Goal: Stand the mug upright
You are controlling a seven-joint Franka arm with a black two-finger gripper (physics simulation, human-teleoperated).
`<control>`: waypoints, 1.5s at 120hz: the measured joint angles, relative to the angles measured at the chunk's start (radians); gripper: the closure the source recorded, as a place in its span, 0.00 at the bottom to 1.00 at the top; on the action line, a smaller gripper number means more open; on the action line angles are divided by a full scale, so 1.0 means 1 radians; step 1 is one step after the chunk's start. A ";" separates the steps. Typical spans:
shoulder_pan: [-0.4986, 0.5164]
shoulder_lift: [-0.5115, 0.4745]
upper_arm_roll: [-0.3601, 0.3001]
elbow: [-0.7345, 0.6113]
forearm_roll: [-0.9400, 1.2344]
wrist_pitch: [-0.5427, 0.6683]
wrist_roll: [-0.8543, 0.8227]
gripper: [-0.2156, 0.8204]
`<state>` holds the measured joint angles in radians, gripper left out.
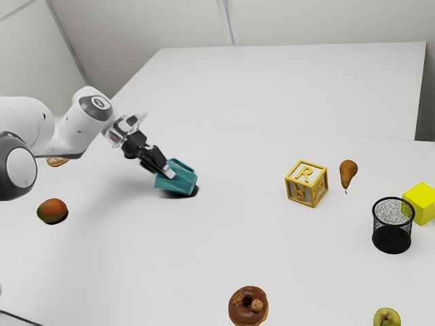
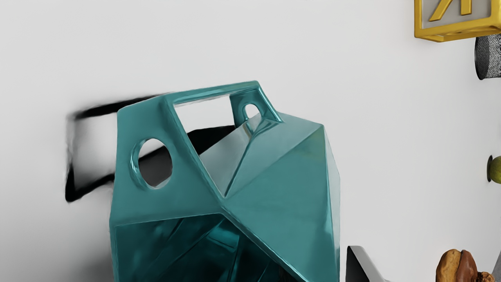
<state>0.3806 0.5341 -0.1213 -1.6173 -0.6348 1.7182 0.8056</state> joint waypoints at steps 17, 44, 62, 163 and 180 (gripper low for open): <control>-0.002 -0.001 -0.006 0.013 0.000 0.000 0.010 0.89; -0.015 -0.028 -0.006 0.008 0.012 0.005 0.019 0.94; -0.056 -0.101 -0.006 -0.026 0.047 0.035 0.020 0.95; -0.218 -0.411 -0.129 -0.421 0.709 0.398 -0.412 0.97; -0.229 -0.406 -0.134 -0.419 0.715 0.372 -0.478 0.97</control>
<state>0.1514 0.1283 -0.2556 -2.0367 0.0806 2.0902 0.3274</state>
